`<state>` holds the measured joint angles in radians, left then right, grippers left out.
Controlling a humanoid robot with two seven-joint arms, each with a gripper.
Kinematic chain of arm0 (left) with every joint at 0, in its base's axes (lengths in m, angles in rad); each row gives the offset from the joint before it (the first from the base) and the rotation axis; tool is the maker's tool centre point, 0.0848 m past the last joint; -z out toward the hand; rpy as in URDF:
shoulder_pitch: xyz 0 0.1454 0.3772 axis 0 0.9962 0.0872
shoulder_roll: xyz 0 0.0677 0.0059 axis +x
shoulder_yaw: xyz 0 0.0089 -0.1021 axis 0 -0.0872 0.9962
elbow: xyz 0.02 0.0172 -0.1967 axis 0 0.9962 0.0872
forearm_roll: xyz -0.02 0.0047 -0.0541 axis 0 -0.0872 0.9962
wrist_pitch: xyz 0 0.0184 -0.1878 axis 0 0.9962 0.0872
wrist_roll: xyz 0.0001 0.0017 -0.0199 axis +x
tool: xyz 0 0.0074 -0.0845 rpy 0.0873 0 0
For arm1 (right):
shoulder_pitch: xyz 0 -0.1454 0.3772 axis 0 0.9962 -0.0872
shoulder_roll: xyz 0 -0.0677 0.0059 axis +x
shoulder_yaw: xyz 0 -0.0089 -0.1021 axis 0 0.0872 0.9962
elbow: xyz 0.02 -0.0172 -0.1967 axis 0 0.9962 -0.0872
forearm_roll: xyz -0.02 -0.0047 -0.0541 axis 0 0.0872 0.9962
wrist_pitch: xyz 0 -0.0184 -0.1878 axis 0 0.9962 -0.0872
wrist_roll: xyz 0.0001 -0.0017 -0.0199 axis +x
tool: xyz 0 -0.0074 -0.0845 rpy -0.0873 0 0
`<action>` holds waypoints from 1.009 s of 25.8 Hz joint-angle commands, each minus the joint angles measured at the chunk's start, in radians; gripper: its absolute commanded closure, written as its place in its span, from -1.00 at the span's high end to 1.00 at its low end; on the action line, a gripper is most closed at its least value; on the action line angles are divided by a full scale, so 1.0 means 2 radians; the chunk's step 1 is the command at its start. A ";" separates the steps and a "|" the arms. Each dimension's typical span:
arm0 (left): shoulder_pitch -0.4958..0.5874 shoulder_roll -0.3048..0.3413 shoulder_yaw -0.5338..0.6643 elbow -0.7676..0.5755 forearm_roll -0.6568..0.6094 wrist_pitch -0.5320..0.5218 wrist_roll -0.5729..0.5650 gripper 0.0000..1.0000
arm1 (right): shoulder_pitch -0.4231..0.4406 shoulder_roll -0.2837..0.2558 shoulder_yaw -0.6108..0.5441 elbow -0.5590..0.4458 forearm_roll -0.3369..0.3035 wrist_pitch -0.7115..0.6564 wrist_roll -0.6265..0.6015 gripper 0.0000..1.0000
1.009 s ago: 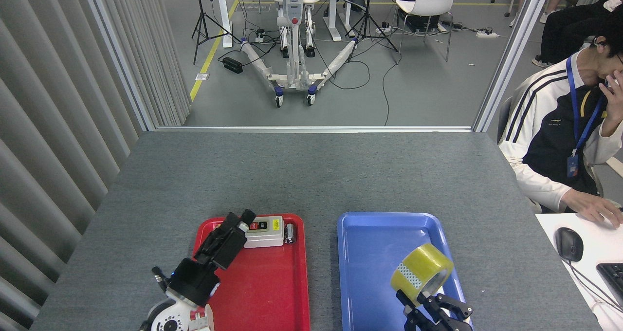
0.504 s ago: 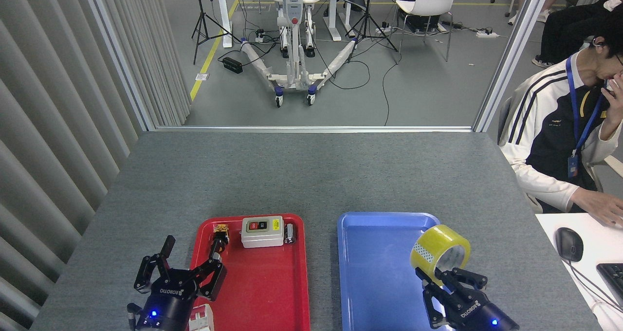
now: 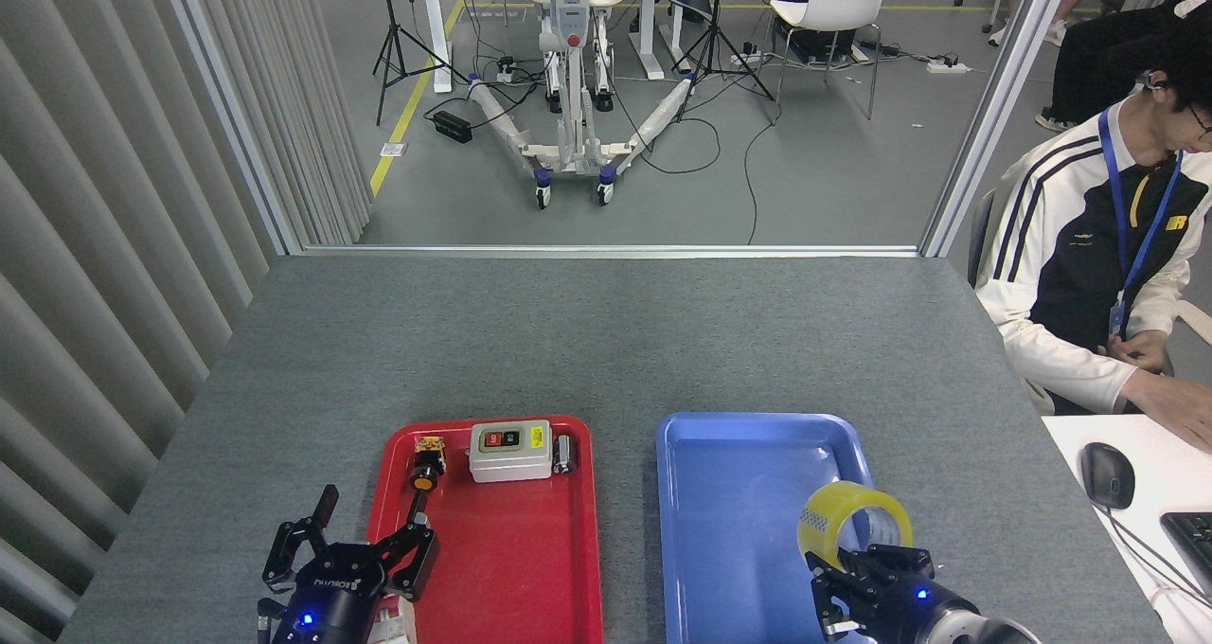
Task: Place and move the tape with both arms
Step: 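Lower the tape roll into the blue tray and open the right gripper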
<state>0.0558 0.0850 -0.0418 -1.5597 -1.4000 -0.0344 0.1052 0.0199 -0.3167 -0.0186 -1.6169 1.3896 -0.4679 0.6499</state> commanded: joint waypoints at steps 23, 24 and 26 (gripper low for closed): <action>-0.006 0.013 0.004 -0.017 0.001 0.003 -0.001 1.00 | -0.010 0.026 0.022 -0.011 -0.023 0.067 0.002 0.96; -0.006 0.013 0.006 -0.016 0.001 0.002 -0.002 1.00 | -0.009 0.026 0.022 -0.012 -0.024 0.067 -0.013 0.97; -0.006 0.012 0.009 -0.017 0.001 0.001 -0.001 1.00 | -0.008 0.026 0.018 -0.015 -0.023 0.068 -0.062 0.97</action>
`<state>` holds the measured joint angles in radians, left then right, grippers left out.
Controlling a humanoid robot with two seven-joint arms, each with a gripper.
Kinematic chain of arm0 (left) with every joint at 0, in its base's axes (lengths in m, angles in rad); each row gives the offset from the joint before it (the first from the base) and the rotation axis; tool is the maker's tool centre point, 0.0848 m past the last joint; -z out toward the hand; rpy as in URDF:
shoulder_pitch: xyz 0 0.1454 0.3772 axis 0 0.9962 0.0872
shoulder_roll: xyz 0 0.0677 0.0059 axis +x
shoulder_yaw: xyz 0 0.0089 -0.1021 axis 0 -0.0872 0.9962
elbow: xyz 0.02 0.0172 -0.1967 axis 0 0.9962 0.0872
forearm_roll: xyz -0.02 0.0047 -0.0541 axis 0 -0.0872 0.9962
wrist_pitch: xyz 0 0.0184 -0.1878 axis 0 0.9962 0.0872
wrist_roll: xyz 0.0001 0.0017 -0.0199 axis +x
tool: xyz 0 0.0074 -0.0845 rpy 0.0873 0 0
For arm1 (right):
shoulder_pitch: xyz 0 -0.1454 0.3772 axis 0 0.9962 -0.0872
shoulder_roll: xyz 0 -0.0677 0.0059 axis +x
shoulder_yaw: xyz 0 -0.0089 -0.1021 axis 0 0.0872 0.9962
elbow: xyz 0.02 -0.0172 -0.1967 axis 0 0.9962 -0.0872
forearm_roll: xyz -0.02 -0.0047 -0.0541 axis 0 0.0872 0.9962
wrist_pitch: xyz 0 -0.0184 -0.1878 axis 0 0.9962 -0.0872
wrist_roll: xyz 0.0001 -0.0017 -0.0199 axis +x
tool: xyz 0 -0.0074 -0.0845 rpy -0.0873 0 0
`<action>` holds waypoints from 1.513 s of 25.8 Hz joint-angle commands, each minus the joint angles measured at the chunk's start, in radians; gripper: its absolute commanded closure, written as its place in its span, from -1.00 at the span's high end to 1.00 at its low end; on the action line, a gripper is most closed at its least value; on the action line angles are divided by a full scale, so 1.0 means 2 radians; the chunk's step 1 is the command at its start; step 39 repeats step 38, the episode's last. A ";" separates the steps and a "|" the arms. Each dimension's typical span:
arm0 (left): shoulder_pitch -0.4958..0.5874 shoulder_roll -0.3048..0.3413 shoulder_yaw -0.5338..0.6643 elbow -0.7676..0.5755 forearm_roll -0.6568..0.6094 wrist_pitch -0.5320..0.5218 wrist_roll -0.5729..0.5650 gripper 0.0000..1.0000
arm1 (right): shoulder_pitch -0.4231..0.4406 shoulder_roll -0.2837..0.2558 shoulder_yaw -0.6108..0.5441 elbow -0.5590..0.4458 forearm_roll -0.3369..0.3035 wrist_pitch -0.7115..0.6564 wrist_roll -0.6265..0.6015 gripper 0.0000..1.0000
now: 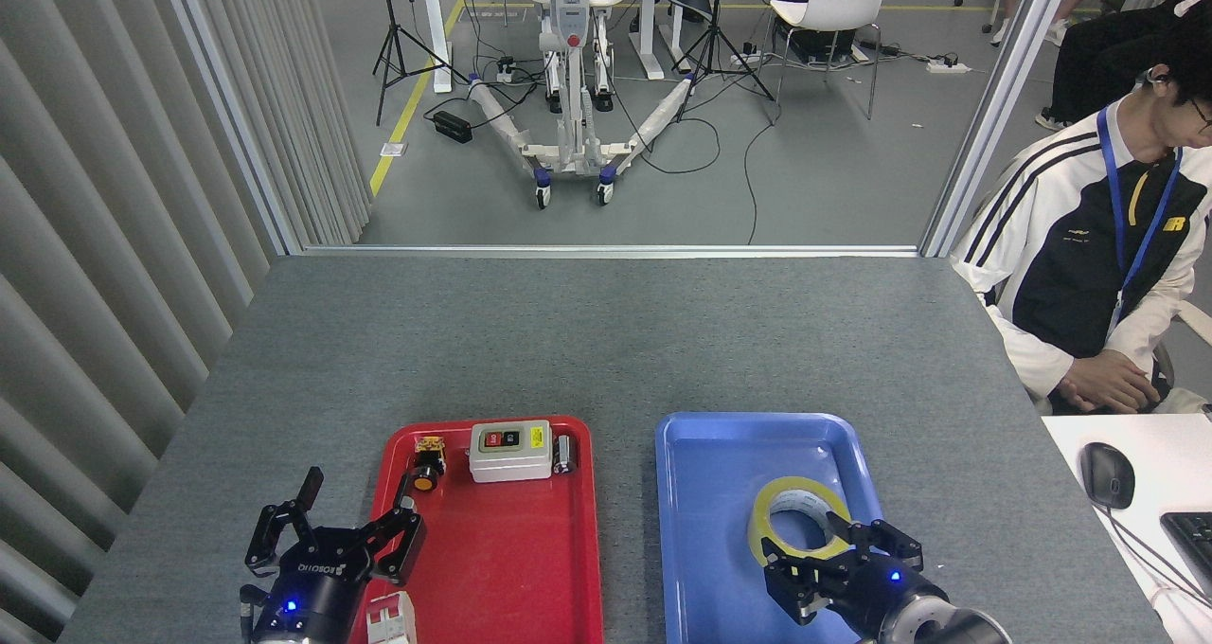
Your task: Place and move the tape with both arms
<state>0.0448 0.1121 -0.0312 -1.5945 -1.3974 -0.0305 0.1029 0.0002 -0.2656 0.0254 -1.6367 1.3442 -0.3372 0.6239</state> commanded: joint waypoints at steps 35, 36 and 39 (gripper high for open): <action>-0.004 0.001 0.003 0.000 0.004 -0.005 0.003 1.00 | 0.063 0.023 -0.030 -0.001 0.007 0.145 -0.345 1.00; -0.004 0.001 0.004 0.000 0.004 -0.005 0.003 1.00 | 0.063 0.024 -0.030 -0.001 0.007 0.145 -0.345 1.00; -0.003 0.002 0.004 0.000 0.004 -0.005 0.003 1.00 | 0.063 0.024 -0.030 -0.002 0.007 0.144 -0.345 1.00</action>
